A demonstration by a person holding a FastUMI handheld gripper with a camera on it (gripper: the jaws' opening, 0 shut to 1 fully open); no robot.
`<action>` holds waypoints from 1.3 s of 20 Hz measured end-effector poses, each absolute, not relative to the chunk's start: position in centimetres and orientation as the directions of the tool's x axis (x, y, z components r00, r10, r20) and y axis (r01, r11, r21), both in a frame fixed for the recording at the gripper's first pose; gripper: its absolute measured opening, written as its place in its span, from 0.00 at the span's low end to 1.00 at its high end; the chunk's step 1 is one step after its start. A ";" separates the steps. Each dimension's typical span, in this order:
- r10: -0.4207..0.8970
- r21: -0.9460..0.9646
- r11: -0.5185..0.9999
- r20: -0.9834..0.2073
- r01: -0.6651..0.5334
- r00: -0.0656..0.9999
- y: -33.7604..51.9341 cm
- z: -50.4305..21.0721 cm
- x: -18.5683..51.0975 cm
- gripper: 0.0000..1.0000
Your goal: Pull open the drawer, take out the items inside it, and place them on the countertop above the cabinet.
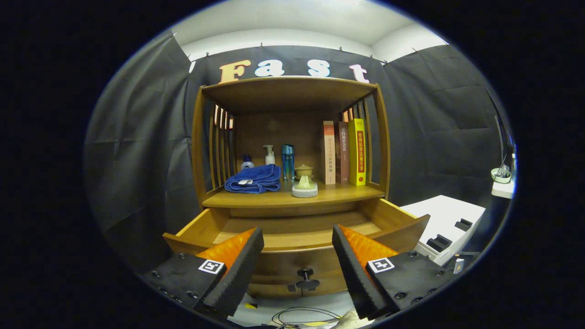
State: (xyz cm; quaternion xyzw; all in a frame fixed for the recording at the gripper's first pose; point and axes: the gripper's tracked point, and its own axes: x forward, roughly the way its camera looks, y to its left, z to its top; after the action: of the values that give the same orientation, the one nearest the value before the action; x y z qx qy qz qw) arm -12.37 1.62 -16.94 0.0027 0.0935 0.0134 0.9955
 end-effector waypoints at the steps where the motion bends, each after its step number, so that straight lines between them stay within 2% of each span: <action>1: 0.022 0.018 1.000 -0.192 -0.019 0.981 1.3 -17.6 -12.4 0.99; 10: 0.008 0.008 1.000 -0.263 -0.007 0.965 0.1 -23.1 -12.5 0.98; 26: 0.039 -0.019 0.999 -0.271 -0.046 0.962 1.4 -24.4 -10.6 0.96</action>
State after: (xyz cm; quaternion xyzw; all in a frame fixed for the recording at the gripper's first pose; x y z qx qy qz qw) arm -10.60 1.39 -24.36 -0.0126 0.1363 0.0215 0.9904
